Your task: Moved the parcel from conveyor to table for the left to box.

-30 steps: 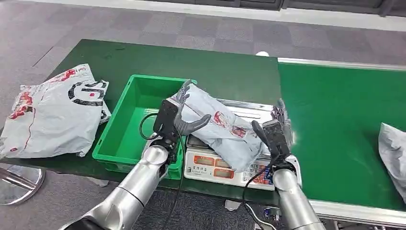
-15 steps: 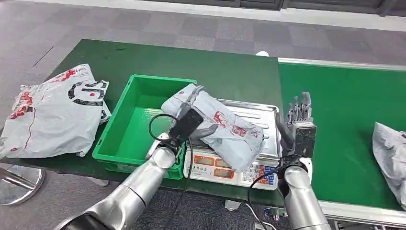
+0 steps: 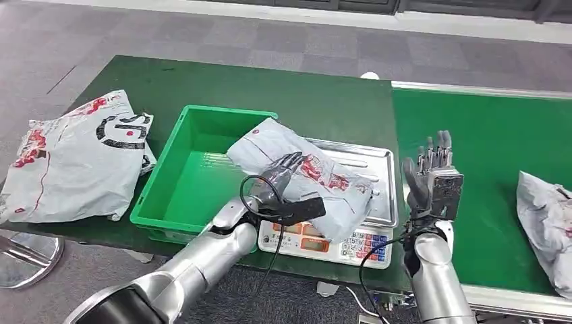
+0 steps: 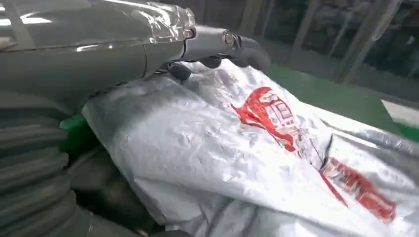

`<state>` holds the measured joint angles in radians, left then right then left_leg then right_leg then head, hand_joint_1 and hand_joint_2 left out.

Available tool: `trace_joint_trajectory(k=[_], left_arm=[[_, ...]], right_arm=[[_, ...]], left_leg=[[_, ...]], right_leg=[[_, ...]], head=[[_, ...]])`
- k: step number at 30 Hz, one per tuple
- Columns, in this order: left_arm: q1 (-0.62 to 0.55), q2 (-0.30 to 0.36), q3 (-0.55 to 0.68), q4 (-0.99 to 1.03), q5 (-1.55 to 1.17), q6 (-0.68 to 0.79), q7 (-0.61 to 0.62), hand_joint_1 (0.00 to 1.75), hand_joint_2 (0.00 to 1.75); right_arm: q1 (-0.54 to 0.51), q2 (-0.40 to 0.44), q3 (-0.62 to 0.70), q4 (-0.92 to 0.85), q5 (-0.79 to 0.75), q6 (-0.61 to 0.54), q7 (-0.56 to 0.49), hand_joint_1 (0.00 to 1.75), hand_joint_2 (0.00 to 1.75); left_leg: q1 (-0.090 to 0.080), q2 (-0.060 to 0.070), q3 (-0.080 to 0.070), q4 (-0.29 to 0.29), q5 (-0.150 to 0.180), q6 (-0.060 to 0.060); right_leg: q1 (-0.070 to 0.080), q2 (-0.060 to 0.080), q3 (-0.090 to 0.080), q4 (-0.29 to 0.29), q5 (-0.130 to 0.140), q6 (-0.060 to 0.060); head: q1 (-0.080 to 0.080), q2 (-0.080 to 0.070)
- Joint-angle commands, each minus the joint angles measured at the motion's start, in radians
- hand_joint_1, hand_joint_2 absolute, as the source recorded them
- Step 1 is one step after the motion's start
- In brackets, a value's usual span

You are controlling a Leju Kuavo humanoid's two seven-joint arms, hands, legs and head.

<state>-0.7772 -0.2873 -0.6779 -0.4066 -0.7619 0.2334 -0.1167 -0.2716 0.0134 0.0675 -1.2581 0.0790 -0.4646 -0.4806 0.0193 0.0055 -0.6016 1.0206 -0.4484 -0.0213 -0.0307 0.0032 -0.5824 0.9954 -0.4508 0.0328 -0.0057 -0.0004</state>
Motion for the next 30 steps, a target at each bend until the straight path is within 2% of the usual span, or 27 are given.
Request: trace_joint_trajectory(k=[1,10,16,26,27,30], left_arm=[[-0.058,0.035,-0.147,0.128,-0.068,-0.087,0.058,1.75,1.75],[-0.066,0.039,-0.073,0.11,-0.088,-0.053,0.055,1.75,1.75],[-0.102,0.043,0.056,0.067,-0.084,-0.025,0.013,1.75,1.75],[-0.102,0.043,0.057,0.066,-0.084,-0.025,0.013,1.75,1.75],[-0.1,0.043,0.064,0.061,-0.08,-0.016,0.009,1.75,1.75],[-0.107,0.041,0.146,0.012,-0.041,-0.007,-0.045,1.75,1.75]], right_arm=[[-0.012,-0.021,-0.006,-0.007,-0.012,0.026,0.008,0.0,1.75],[-0.02,-0.014,0.01,-0.01,-0.016,0.035,0.017,0.0,1.75],[-0.041,-0.02,0.015,0.011,-0.016,0.054,0.031,0.0,1.75],[-0.041,-0.02,0.015,0.012,-0.016,0.055,0.031,0.0,1.75],[-0.041,-0.02,0.015,0.011,-0.016,0.055,0.031,0.0,1.75],[-0.04,-0.018,0.01,0.009,-0.011,0.058,0.035,0.0,1.75]], left_leg=[[0.0,0.001,0.002,-0.001,0.0,0.001],[-0.001,0.002,0.003,-0.002,0.001,0.001],[-0.001,0.002,0.001,-0.001,0.001,0.001],[0.0,0.001,0.0,0.0,0.001,0.0],[-0.001,0.002,0.002,-0.002,0.002,0.001],[0.0,0.002,0.0,0.0,0.001,0.0]], right_leg=[[0.0,0.001,0.001,-0.001,0.0,-0.002],[0.0,0.001,0.002,-0.001,0.001,-0.004],[0.0,0.002,0.0,0.001,0.001,-0.004],[0.0,0.001,-0.001,0.002,0.0,-0.002],[0.0,0.002,0.0,0.0,0.001,-0.004],[0.0,0.002,-0.002,0.002,0.001,-0.003]], head=[[0.0,0.0],[0.0,0.0],[0.0,0.0],[0.0,0.0],[0.0,0.0],[0.0,0.0]])
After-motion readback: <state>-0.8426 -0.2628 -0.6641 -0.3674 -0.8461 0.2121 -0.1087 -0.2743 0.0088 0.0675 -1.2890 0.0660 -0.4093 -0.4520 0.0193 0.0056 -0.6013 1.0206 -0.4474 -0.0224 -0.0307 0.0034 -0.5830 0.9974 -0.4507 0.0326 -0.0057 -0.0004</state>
